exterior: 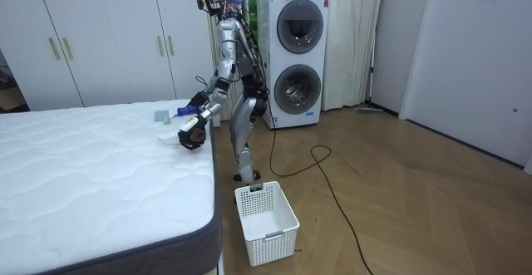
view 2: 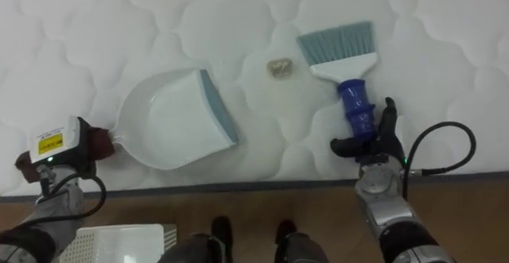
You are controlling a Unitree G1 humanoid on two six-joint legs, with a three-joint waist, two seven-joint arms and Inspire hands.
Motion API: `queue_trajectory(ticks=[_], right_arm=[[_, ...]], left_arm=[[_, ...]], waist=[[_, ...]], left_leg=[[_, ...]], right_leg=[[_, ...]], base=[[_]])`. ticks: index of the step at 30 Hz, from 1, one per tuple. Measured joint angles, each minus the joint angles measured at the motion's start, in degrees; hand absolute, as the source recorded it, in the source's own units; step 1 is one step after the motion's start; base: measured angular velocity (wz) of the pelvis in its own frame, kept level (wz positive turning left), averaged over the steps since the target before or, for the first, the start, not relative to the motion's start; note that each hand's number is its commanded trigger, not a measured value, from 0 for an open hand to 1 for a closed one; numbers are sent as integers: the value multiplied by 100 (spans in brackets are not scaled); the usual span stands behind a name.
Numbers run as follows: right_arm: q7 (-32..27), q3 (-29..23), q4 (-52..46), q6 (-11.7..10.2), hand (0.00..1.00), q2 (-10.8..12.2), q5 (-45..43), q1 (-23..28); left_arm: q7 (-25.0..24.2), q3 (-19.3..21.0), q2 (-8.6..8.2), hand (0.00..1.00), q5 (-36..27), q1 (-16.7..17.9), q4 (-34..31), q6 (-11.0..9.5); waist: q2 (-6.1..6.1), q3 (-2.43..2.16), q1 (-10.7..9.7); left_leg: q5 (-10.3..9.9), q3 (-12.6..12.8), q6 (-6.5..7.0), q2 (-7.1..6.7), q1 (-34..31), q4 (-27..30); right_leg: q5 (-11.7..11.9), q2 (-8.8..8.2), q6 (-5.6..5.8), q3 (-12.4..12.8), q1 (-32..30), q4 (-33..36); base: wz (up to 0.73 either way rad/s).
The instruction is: Clean bed
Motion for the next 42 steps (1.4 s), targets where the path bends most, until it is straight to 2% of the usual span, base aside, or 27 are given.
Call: queue_trajectory(ticks=[5, 8, 9, 10, 11, 14, 19, 21, 24, 28, 34, 42], right_arm=[[22, -5, 507, 34, 0, 0, 88, -294], [22, -8, 766, 126, 0, -5, 95, -497], [30, -9, 814, 170, 20, -20, 95, -535], [40, -9, 845, 205, 72, -45, 95, -550], [43, -17, 851, 216, 100, -56, 93, -555], [35, -59, 851, 269, 100, -111, 62, -567], [-48, -60, 979, 361, 100, -509, -30, -713], [-88, -56, 1044, 424, 100, -570, -30, -761], [-213, -57, 1073, 467, 100, -589, -30, -776], [-195, -31, 1124, 640, 100, -600, -44, -764], [-158, -1, 1128, 787, 100, -601, -45, -764], [-150, -3, 1266, 847, 100, -602, -51, -756]], left_arm=[[5, -2, 12, 100, 76, -123, 9, 8], [7, -6, 12, 100, 192, -187, 11, 99], [7, -31, 12, 100, 226, -219, 11, 134], [7, -112, 12, 100, 235, -256, 11, 183], [7, -116, 11, 100, 253, -259, 10, 187], [7, -115, 12, 100, 274, -259, 10, 230], [7, -117, 12, 100, 273, -271, 6, 244], [7, -127, 12, 100, 271, -272, 6, 244], [7, -131, 13, 100, 272, -278, 6, 244], [7, -172, 23, 100, 269, -283, 2, 264], [8, -263, 75, 100, 273, -295, -22, 334], [14, -321, 87, 100, 279, -304, -37, 374]], waist=[[3, 5, -2], [17, 16, 42], [21, 23, 70], [18, 27, 101], [23, 31, 108], [15, 46, 140], [-9, 52, 227], [-15, 56, 244], [-37, 63, 257], [-79, 75, 256], [-129, 60, 251], [-139, 59, 249]], left_leg=[[-20, -117, 19, -10, -121, 158], [-50, -122, 40, -18, -144, 222], [-65, -121, 50, -24, -155, 275], [-72, -120, 57, -45, -161, 317], [-80, -120, 67, -49, -167, 346], [-96, -111, 81, -66, -198, 404], [-112, -84, 95, -63, -286, 485], [-115, -74, 90, -62, -288, 480], [-127, -76, 68, -53, -288, 474], [-143, -85, 42, -46, -289, 487], [-149, -89, 37, -51, -293, 486], [-149, -94, 38, -51, -287, 488]], right_leg=[[-14, -22, 14, -121, -9, 107], [-31, -31, 17, -148, -25, 183], [-62, -61, 21, -149, -33, 218], [-98, -105, 24, -156, -43, 281], [-112, -112, 31, -153, -45, 311], [-130, -119, 39, -149, -88, 388], [-137, -138, 39, -113, -195, 488], [-146, -161, 30, -97, -212, 502], [-170, -155, 11, -91, -218, 505], [-190, -129, 12, -77, -219, 500], [-197, -107, 18, -68, -219, 484], [-197, -105, 18, -66, -210, 497]], base=[[13], [1], [0], [5], [0], [0], [0], [-2], [0], [0], [0], [0]])
